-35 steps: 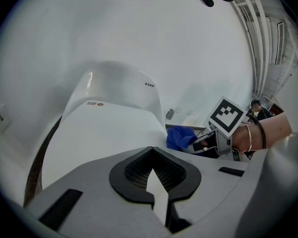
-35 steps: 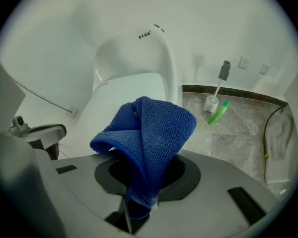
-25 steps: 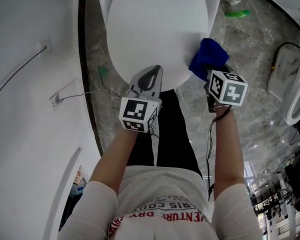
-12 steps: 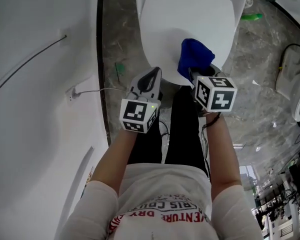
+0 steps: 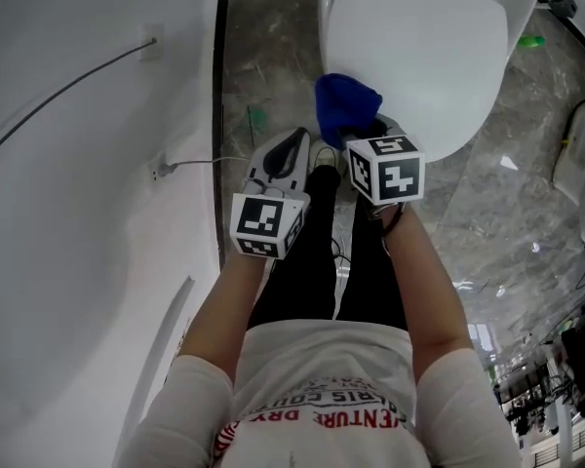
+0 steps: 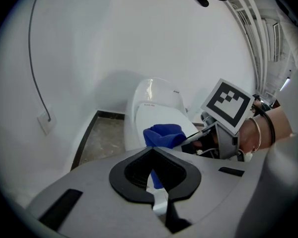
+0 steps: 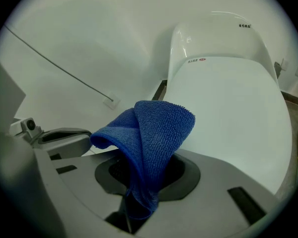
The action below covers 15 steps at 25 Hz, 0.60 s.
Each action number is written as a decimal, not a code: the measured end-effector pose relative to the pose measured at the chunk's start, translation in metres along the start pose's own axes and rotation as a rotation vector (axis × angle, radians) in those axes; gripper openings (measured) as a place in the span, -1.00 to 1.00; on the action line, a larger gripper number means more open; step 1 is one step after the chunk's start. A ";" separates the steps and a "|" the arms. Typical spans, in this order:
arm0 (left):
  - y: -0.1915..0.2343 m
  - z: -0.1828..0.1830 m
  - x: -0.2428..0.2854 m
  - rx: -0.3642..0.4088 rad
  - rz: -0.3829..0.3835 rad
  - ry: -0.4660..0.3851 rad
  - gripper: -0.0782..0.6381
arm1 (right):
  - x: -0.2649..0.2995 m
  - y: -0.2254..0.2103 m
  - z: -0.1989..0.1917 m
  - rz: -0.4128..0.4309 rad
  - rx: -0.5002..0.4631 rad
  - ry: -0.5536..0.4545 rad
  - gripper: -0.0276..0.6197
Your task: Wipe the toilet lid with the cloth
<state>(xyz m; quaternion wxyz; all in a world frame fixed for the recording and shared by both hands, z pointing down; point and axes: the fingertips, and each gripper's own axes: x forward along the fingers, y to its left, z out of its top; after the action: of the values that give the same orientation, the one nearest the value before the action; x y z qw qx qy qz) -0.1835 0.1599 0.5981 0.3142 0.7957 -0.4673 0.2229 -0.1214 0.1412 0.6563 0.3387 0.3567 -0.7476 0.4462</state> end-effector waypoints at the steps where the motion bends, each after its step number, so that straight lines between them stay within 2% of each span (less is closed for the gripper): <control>1: 0.002 -0.003 0.000 -0.008 0.003 0.000 -0.76 | 0.005 -0.002 -0.003 -0.007 -0.006 0.010 -0.64; 7: 0.002 -0.014 0.006 -0.038 0.014 0.000 -0.76 | 0.012 -0.024 -0.014 -0.027 -0.014 0.023 -0.64; 11: -0.016 -0.010 0.014 -0.081 0.027 -0.021 -0.76 | 0.004 -0.034 -0.020 0.005 -0.031 0.027 -0.64; 15: -0.038 -0.007 0.025 -0.081 0.020 -0.022 -0.76 | -0.013 -0.053 -0.029 0.008 -0.029 0.025 -0.64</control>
<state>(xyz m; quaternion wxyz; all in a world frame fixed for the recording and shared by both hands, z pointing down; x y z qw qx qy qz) -0.1392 0.1635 0.6081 0.3390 0.7799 -0.4873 0.1982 -0.0649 0.1524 0.6788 0.3513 0.3433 -0.7512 0.4410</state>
